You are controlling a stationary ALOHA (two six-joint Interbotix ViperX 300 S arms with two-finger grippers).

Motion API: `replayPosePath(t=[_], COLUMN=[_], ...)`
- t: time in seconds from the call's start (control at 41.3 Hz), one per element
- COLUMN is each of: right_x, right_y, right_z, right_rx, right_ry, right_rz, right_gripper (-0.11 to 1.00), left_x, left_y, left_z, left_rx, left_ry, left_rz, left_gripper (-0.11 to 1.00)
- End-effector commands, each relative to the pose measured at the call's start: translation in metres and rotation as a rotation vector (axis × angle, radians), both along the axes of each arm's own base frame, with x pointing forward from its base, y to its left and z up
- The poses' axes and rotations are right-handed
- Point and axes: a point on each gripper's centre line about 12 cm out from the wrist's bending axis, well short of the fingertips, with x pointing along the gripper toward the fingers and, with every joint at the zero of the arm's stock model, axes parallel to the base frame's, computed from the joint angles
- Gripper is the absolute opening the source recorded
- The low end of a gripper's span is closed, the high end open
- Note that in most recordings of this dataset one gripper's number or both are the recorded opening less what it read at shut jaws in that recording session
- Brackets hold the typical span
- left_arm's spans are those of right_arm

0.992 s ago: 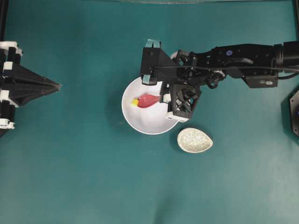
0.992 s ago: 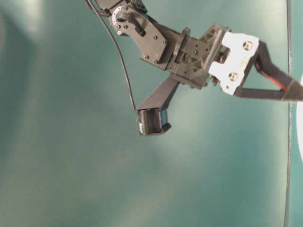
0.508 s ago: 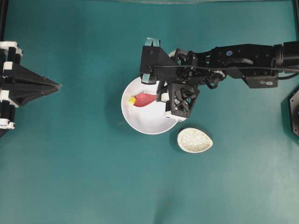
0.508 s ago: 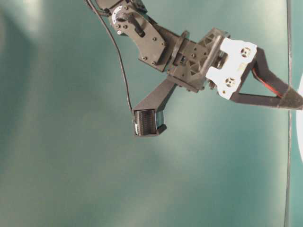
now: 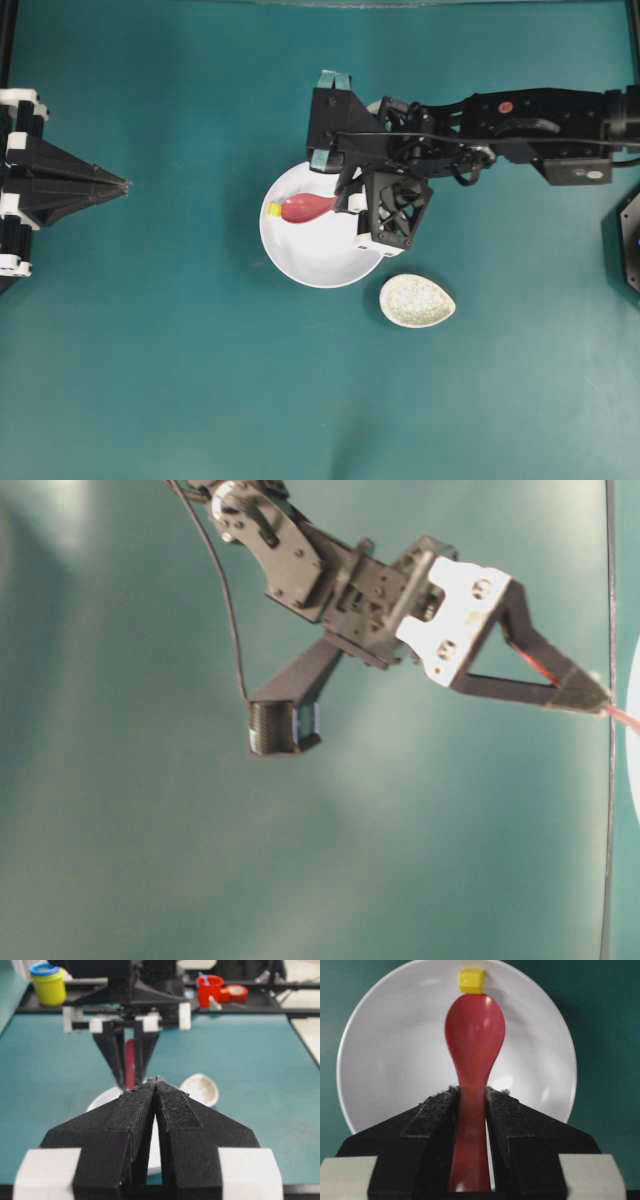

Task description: Scoop the yellow hexagonal prism block from the bowl with a spoon using the right arm.

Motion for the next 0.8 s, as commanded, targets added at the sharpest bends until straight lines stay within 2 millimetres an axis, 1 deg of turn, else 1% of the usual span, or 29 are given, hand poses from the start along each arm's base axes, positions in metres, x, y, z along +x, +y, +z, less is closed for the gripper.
replayPosePath(t=[0.0,0.339,0.508,0.605,0.774], right_x=[-0.004,-0.024,-0.033,-0.042,-0.06], right_y=[0.002,0.006,0.009,0.01,0.016], right_z=[0.021,0.026,0.04,0.049,0.057], right_rx=[-0.004,-0.001,0.005,0.021,0.077], right_ry=[-0.055,-0.081,-0.109,-0.108,-0.01], right_rz=[0.0,-0.006,-0.007,-0.015,-0.031], right_gripper=[0.25,0.25,0.25,0.25,0.25], left_x=[0.002,0.002,0.002,0.002,0.002], left_y=[0.0,0.0,0.0,0.0,0.0], left_z=[0.004,0.004,0.003,0.003,0.003], left_rx=[0.005,0.003,0.005,0.003,0.003], left_ry=[-0.011,-0.008,-0.006,-0.006,-0.005], left_rz=[0.001,0.0,0.001,0.001,0.001], left_gripper=[0.0,0.0,0.0,0.0,0.0])
